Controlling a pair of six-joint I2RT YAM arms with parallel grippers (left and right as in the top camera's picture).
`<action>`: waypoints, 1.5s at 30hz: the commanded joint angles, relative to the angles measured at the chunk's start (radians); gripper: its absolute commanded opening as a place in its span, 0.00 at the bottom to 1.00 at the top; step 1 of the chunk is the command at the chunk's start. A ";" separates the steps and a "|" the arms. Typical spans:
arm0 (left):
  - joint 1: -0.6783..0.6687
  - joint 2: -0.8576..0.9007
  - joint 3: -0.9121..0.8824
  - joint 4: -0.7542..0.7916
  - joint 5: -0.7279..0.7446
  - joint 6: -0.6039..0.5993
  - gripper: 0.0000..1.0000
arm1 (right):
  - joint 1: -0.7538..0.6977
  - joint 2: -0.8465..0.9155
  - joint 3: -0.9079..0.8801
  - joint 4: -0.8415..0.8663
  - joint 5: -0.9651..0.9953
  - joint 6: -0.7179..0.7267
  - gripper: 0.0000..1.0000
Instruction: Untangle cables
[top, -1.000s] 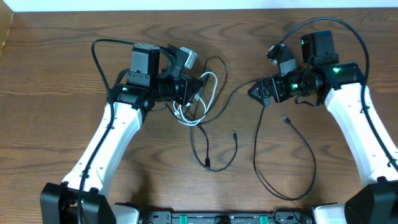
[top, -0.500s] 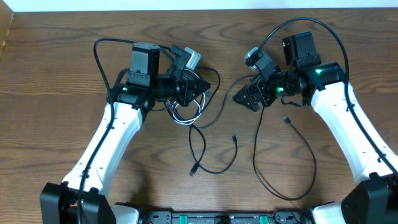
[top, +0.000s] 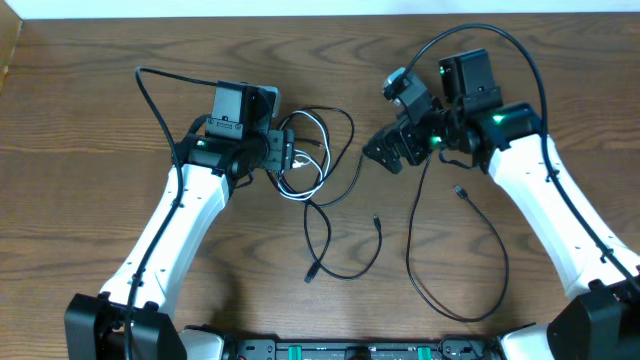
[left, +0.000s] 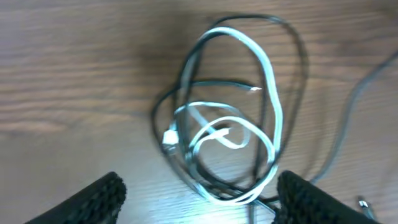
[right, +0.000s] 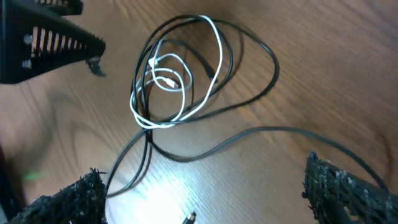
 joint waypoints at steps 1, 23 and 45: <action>0.005 -0.002 -0.006 -0.020 -0.177 -0.075 0.83 | 0.045 0.032 -0.006 0.033 0.034 0.053 0.99; 0.005 -0.002 -0.006 -0.157 -0.426 -0.258 0.86 | 0.256 0.440 -0.006 0.508 0.231 0.235 0.81; 0.005 -0.002 -0.006 -0.156 -0.396 -0.259 0.86 | 0.268 0.519 -0.006 0.515 0.368 0.276 0.41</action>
